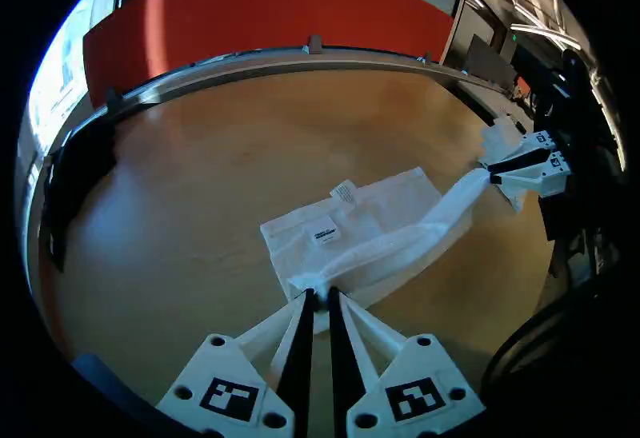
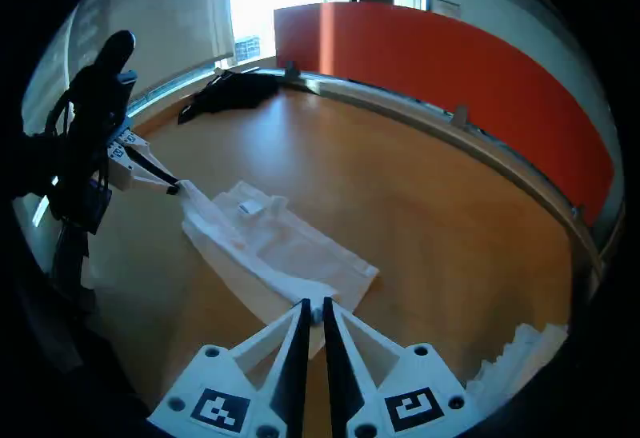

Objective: Fold towel

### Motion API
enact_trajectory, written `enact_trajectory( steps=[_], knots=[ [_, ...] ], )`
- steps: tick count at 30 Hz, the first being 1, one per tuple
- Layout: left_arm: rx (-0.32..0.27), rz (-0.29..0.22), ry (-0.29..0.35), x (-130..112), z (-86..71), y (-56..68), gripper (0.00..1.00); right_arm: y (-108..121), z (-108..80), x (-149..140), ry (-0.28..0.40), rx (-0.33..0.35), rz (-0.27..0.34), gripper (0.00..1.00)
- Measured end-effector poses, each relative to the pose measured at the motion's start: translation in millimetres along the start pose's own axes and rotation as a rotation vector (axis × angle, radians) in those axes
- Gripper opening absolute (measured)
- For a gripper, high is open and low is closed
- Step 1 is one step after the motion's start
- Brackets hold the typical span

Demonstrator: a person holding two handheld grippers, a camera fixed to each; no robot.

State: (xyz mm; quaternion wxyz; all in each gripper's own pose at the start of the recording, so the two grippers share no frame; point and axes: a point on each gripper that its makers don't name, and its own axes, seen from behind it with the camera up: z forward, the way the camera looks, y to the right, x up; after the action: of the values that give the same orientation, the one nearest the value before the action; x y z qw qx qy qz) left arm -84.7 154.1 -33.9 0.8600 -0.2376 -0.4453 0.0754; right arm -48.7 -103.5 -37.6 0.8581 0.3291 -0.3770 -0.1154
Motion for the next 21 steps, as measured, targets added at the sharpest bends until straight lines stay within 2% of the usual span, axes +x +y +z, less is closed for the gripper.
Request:
enact_trajectory(
  steps=[11, 21],
  knots=[
    [-0.007, 0.008, -0.025, -0.4, 28.7, -5.8, 0.13, 16.4, 24.4, -14.2, -0.050, -0.013, 0.019, 0.12],
    [0.027, 0.003, -0.004, 11.4, 55.8, -26.4, 0.22, 28.8, 48.8, -12.2, -0.055, -0.037, 0.046, 0.12]
  ],
)
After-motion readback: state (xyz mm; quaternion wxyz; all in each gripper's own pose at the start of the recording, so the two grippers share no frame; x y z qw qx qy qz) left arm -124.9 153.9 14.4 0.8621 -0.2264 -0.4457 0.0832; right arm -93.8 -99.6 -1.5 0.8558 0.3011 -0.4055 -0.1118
